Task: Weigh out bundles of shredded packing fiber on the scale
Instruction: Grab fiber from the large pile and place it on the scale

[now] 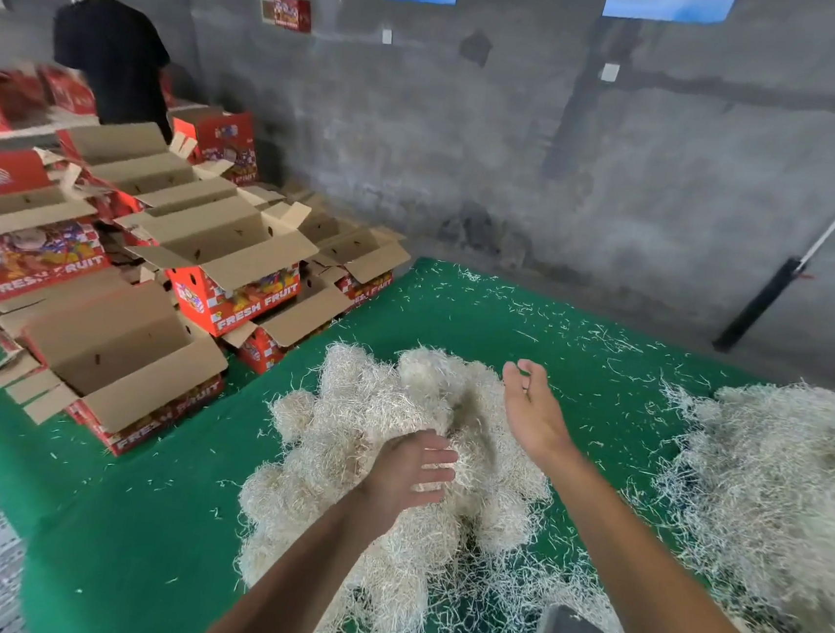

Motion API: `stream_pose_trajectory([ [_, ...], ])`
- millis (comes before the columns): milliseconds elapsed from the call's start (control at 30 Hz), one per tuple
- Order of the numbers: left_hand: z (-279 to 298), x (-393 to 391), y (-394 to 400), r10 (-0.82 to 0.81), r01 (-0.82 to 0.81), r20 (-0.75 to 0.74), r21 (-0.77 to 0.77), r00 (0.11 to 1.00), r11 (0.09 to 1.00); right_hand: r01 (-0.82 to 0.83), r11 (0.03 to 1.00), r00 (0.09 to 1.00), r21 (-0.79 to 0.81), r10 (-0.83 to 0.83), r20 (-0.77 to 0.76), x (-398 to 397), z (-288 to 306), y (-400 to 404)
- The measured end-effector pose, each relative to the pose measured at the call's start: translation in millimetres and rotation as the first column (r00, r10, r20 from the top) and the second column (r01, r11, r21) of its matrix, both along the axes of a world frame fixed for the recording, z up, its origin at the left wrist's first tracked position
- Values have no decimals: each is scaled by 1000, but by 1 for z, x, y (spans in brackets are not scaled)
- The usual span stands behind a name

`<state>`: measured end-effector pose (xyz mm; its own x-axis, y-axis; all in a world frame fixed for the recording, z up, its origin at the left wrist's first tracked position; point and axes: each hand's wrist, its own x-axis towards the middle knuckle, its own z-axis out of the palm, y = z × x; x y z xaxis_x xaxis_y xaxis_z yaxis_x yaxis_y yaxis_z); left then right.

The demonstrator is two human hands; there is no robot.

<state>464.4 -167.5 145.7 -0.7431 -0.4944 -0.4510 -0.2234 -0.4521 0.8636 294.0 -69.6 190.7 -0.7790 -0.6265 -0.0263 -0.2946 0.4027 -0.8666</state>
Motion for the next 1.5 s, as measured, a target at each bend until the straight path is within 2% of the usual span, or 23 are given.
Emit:
stream_pose_trajectory([
  [67,5,-16,19,-45,46,9,-129,999,991,32,999,999,17,-32,14,-3,-11,29],
  [167,12,-44,62,-185,180,15,-323,983,929,85,996,996,8,-86,29,-9,-23,84],
  [333,11,-102,155,-422,394,56,-483,905,782,253,967,967,-18,-254,-38,-21,-43,208],
  [433,6,-137,220,-536,491,69,-513,841,704,412,910,910,-40,-414,-40,-27,-58,293],
  [567,-12,-178,303,-614,579,98,-478,783,661,606,795,795,-25,-605,36,-27,-83,397],
  [700,-38,-208,367,-671,634,124,-485,731,602,669,743,739,23,-668,87,-30,-111,461],
  [800,-58,-227,394,-699,664,149,-497,699,558,672,739,734,46,-673,98,-44,-126,483],
  [967,-79,-271,418,-741,696,170,-525,650,490,592,802,806,72,-591,-43,-95,-136,499],
  [1033,-84,-295,427,-711,655,193,-599,676,461,560,822,827,101,-548,-126,-123,-136,502],
  [1167,-97,-343,441,-546,546,294,-745,784,384,488,852,859,190,-429,-280,-170,-148,500],
  [1233,-106,-363,447,-519,608,373,-675,770,418,485,857,851,173,-417,-320,-184,-160,494],
  [1300,-120,-379,453,-535,689,444,-557,719,464,485,862,845,147,-418,-332,-195,-172,491],
  [1367,-135,-386,456,-554,728,475,-496,683,473,478,871,841,110,-419,-343,-202,-181,491],
  [1433,-143,-387,453,-550,706,448,-526,705,475,477,877,831,61,-426,-358,-205,-188,491],
  [1500,-138,-387,441,-540,647,393,-626,744,436,472,880,819,48,-418,-393,-206,-191,492],
])
